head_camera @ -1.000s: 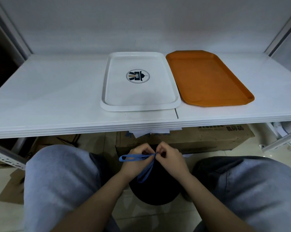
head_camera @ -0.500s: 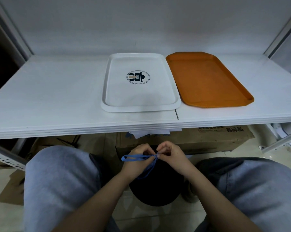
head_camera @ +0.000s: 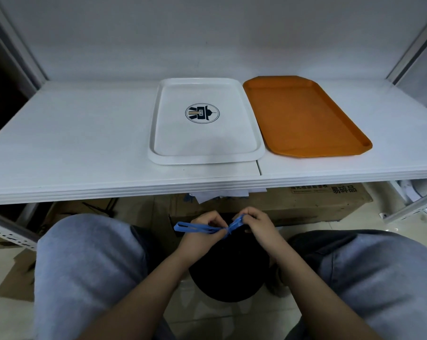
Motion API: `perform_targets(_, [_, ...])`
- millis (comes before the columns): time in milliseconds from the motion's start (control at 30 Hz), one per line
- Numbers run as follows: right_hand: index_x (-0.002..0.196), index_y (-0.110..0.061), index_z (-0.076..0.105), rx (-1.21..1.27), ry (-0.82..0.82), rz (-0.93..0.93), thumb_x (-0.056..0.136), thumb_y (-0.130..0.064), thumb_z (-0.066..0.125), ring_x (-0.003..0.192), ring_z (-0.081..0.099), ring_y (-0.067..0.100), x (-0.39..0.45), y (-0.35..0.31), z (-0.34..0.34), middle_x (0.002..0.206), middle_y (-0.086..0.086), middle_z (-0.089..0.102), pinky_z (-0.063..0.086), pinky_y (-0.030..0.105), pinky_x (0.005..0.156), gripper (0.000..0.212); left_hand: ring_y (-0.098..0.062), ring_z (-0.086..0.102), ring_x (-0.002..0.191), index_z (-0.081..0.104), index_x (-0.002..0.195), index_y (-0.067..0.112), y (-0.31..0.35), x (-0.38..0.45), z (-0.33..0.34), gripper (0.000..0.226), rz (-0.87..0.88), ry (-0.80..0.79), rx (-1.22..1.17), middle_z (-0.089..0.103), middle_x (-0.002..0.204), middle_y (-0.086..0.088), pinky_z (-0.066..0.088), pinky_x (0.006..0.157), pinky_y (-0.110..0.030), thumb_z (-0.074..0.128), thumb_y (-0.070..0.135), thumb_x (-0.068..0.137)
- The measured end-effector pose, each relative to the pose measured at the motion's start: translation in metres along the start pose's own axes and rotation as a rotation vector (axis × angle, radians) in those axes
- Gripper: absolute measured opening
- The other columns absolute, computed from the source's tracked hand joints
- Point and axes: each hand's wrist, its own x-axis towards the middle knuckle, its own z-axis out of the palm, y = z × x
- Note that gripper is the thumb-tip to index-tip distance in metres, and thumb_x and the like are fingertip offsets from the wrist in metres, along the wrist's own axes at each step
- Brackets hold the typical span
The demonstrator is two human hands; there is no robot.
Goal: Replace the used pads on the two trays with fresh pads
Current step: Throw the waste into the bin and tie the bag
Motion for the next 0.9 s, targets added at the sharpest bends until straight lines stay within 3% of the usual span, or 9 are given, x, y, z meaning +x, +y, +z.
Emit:
perform_targets(133, [0.088,-0.011,0.061,0.199,0.008,-0.002,0.096,-0.001,0.044,0.076,0.062,0.007,-0.006,-0.004,0.001,0.082,0.002,0.063,0.049,0.015,0.067,0.021,-0.005,0.062,0.077,0.065,0.080,0.017,-0.004,0.000,-0.001,0.013,0.008,0.027,0.010,0.065,0.082,0.004,0.052,0.072,-0.020,0.068,0.006,0.085])
perform_targets(233, [0.102,-0.008,0.065,0.097,0.084,-0.107,0.098,-0.001,0.040,0.062,0.061,0.000,-0.007,-0.009,-0.007,0.070,0.001,0.059,0.047,0.013,0.065,0.026,-0.003,0.064,0.082,0.069,0.083,0.021,-0.006,-0.005,-0.006,0.015,-0.011,0.076,-0.049,0.068,0.086,0.006,0.052,0.076,-0.017,0.066,0.006,0.087])
perform_targets(367, [0.070,-0.016,0.057,-0.201,0.065,-0.076,0.094,-0.008,0.044,0.060,0.049,0.008,-0.007,-0.019,-0.015,0.063,-0.006,0.052,0.035,0.024,0.061,0.029,0.011,0.061,0.084,0.069,0.088,0.033,-0.010,-0.010,-0.016,0.019,0.014,0.117,0.143,0.066,0.086,0.025,0.047,0.074,-0.006,0.063,0.015,0.090])
perform_targets(433, [0.061,-0.017,0.043,-0.075,0.068,0.038,0.093,-0.013,0.047,0.047,0.036,0.008,-0.010,-0.022,-0.015,0.054,-0.005,0.038,0.027,0.023,0.051,0.032,0.011,0.061,0.082,0.070,0.088,0.033,-0.011,-0.012,-0.018,0.017,0.041,0.138,0.231,0.065,0.079,0.030,0.047,0.072,-0.007,0.059,0.020,0.093])
perform_targets(500, [0.064,-0.019,0.040,0.130,0.083,0.120,0.095,-0.019,0.049,0.041,0.031,0.005,-0.011,-0.023,-0.014,0.052,-0.005,0.033,0.024,0.017,0.043,0.032,0.005,0.058,0.070,0.066,0.078,0.023,-0.013,-0.015,-0.017,0.025,0.138,0.185,0.385,0.062,0.072,0.020,0.043,0.060,-0.014,0.050,0.028,0.097])
perform_targets(600, [0.067,-0.017,0.048,0.354,0.118,0.175,0.097,-0.028,0.050,0.050,0.036,0.008,-0.016,-0.018,-0.009,0.058,-0.003,0.047,0.026,0.021,0.047,0.032,-0.001,0.044,0.053,0.041,0.066,0.022,-0.013,-0.019,-0.015,0.037,0.307,0.223,0.669,0.047,0.061,0.009,0.032,0.049,-0.021,0.032,0.041,0.095])
perform_targets(700, [0.058,-0.015,0.044,0.832,0.077,0.312,0.097,-0.027,0.048,0.043,0.037,0.006,-0.016,-0.012,-0.006,0.085,0.002,0.072,0.021,0.017,0.036,0.041,-0.012,0.050,0.055,0.036,0.065,0.028,-0.013,-0.022,-0.015,0.038,0.158,0.080,0.502,0.046,0.060,0.004,0.038,0.052,-0.031,0.035,0.043,0.100])
perform_targets(800, [0.060,-0.017,0.034,1.065,0.133,0.409,0.099,-0.029,0.044,0.035,0.034,0.006,-0.011,-0.004,-0.005,0.053,0.000,0.057,0.020,0.016,0.032,0.042,-0.012,0.049,0.055,0.043,0.067,0.018,-0.014,-0.025,-0.019,0.038,-0.010,0.026,0.301,0.047,0.060,0.002,0.036,0.056,-0.030,0.041,0.037,0.100])
perform_targets(900, [0.063,-0.019,0.031,1.120,0.239,0.454,0.100,-0.030,0.040,0.030,0.028,0.007,-0.004,0.007,-0.009,0.042,-0.005,0.038,0.023,0.015,0.031,0.039,-0.008,0.050,0.058,0.044,0.068,0.023,-0.023,-0.031,-0.027,0.036,-0.067,-0.023,0.406,0.052,0.064,0.009,0.033,0.054,-0.024,0.039,0.041,0.099])
